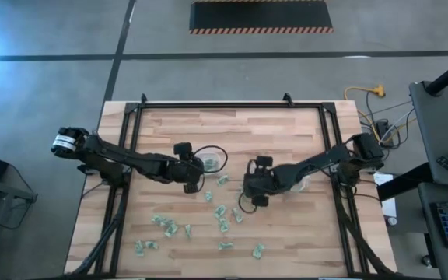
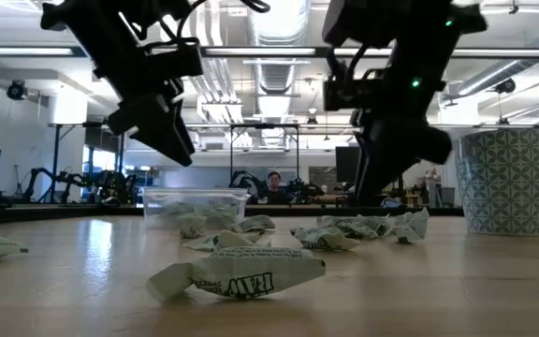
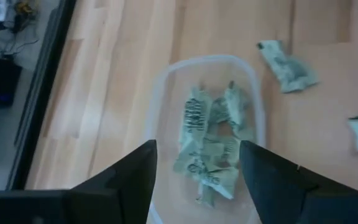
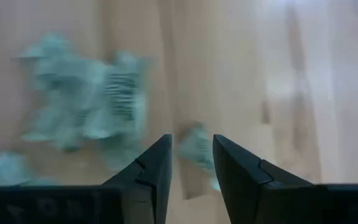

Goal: Pick and place Stevia / Truvia into bins
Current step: Put the stevia packet into the transparent bin

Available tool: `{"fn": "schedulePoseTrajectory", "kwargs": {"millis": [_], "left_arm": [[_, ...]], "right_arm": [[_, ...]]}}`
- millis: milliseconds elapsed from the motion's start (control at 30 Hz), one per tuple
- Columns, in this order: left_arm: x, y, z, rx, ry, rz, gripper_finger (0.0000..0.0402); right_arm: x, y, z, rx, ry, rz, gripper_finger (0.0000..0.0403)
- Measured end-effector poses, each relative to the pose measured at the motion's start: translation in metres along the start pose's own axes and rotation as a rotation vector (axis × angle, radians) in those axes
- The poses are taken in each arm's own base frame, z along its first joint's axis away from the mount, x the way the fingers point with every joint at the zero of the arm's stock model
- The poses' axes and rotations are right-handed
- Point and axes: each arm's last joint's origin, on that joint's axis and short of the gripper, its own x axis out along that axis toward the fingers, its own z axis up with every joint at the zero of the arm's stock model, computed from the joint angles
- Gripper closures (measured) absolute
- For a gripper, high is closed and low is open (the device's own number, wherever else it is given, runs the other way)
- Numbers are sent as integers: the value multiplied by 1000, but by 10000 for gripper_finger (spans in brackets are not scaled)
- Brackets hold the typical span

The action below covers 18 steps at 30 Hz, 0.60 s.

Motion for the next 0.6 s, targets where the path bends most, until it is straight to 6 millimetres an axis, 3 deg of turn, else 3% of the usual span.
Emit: {"fn": "schedulePoseTrajectory", "kwargs": {"millis": [233, 600], "left_arm": [[-6, -8, -4, 12, 16, -40, 188], [-9, -13, -5, 15, 18, -51, 188]], "right_arm": [[11, -24, 3, 71, 78, 135, 312], [23, -41, 4, 38, 103, 198, 328]]}}
